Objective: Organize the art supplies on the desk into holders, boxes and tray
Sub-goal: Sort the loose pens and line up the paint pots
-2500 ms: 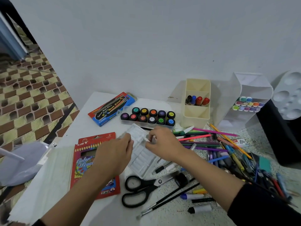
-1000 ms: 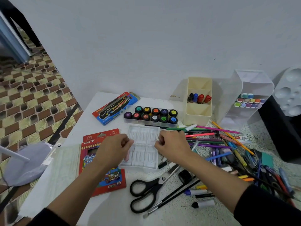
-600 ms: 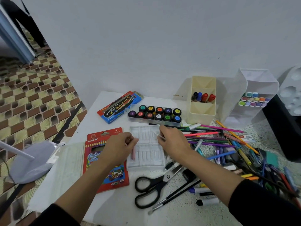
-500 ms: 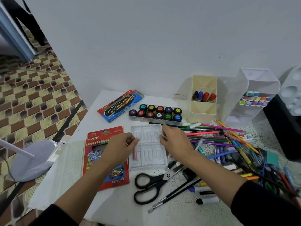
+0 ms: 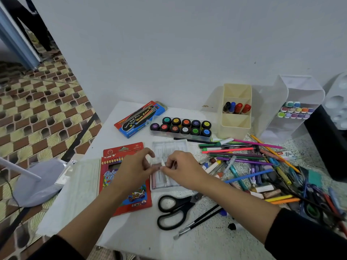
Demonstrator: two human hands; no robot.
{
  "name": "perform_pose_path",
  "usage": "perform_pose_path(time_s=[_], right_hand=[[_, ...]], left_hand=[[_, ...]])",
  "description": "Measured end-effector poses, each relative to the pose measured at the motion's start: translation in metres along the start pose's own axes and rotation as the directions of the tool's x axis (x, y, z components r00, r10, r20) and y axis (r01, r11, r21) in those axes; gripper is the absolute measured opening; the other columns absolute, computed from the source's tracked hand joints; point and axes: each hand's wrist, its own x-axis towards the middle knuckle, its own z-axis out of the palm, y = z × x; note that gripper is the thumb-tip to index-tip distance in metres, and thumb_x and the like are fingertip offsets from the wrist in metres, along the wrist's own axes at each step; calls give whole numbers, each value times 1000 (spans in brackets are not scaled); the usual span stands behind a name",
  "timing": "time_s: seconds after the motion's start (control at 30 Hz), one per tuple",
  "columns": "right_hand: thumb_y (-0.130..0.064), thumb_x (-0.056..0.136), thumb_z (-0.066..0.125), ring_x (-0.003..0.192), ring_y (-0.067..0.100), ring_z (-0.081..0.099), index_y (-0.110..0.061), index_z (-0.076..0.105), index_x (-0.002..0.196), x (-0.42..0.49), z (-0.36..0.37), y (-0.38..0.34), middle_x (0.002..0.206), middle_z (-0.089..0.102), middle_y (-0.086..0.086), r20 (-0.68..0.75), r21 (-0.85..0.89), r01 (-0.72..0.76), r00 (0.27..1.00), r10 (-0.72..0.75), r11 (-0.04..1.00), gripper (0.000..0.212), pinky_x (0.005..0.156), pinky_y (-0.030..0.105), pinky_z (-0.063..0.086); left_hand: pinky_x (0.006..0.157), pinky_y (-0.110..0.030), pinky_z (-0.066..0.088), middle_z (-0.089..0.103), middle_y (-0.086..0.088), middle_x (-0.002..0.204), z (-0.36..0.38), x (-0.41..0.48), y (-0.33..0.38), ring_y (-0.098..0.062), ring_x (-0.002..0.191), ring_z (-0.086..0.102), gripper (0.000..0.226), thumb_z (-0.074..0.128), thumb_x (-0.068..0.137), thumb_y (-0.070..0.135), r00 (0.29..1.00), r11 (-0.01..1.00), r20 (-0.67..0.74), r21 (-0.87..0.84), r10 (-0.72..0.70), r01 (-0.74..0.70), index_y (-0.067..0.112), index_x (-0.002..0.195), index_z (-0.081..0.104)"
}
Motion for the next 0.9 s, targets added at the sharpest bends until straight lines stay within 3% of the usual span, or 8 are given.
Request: perform_pose_path(time_s=[0.17,0.27,0.4,0.5,0.6,0.7,0.8,0.9], right_hand=[[-40,92,68,68,25,62,-6,66,68,3,15,1,70,67,10,-25,-15,-79,997,79,997,41,69,40,51],[-42,92,67,74,21,63,-11,70,72,4,19,-3,73,69,3,-42,-36,-109,993,108,993,37,79,38,49],[-41,91,70,81,16,62,-24,66,74,2,23,-4,76,65,-9,-67,-55,-81,995,78,995,24,89,40,48],[-39,88,72,81,12,58,-28,65,87,-1,26,2,84,61,-11,-110,-55,40,993,-46,998,13,87,41,49],[-33,88,73,82,17,59,-21,73,97,-2,28,8,89,63,-4,-101,-105,233,965,-243,967,15,77,41,51],[-25,89,71,82,23,61,-15,78,93,1,31,15,87,66,1,-76,-208,398,904,-420,894,13,71,39,52],[-25,92,69,80,23,59,-15,79,91,3,36,20,89,66,2,-57,-245,462,871,-489,852,14,70,37,51],[-35,98,57,91,23,55,-16,79,97,3,39,24,100,63,2,25,-299,485,865,-501,822,29,76,41,50]], left_hand=[[61,-20,52,65,7,75,-5,-3,-7,-9,71,63,20,81,83,31,996,998,55,-11,64,-63,27,100,71],[67,-12,52,66,9,87,-11,-5,-10,0,84,63,36,86,77,28,986,997,151,24,71,-75,25,111,75],[70,-9,49,61,11,93,-12,-4,-12,3,82,61,46,87,76,24,982,998,180,22,51,-56,23,120,73],[69,-8,48,59,12,95,-11,-4,-11,-1,79,62,45,87,77,25,983,997,180,50,47,-57,21,120,73],[68,-10,50,62,10,95,-13,-4,-11,-4,79,63,44,87,76,25,981,998,192,53,34,-45,23,118,74],[70,-14,54,64,10,94,-16,-3,-11,-5,79,65,44,88,75,25,980,998,198,56,19,-31,21,117,75],[70,-13,54,64,10,92,-17,-2,-14,-5,77,66,46,88,75,30,980,997,198,69,15,-29,21,117,75],[67,-6,50,63,10,92,-17,-2,-17,-3,76,64,48,87,77,24,981,997,192,75,-9,-5,19,122,72]])
